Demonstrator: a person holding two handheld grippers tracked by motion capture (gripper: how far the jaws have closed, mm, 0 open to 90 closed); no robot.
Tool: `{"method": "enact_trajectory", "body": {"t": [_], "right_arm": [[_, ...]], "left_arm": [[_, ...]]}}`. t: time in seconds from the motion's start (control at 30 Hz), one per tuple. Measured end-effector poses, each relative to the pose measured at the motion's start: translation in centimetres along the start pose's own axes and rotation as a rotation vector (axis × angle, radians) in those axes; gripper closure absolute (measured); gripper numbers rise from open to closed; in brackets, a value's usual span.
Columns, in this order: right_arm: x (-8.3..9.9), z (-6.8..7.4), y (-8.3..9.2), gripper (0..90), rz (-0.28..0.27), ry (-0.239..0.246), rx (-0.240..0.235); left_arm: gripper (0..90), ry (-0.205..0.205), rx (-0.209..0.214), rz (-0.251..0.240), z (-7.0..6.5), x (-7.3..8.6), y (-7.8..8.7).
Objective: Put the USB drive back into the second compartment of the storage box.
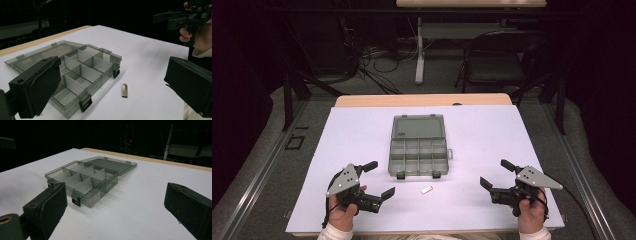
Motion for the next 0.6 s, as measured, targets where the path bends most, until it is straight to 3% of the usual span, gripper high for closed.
{"method": "enact_trajectory", "body": {"t": [0.6], "right_arm": [[0.37,0.14,-0.03,4.1,0.029,-0.002,0.009]], "left_arm": [[0.1,0.047,0.021,-0.003,0.15,-0.02,-0.91]]}}
Point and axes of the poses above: each handheld gripper's, and its own axes: y roughly backward along the jaws, x roughly out of its underside, z roughly to its left, the point moved 8 cm from there along -y, roughly forward along the jaws, and after that the axes turned 14 degrees about z, right-handed, at the moved point
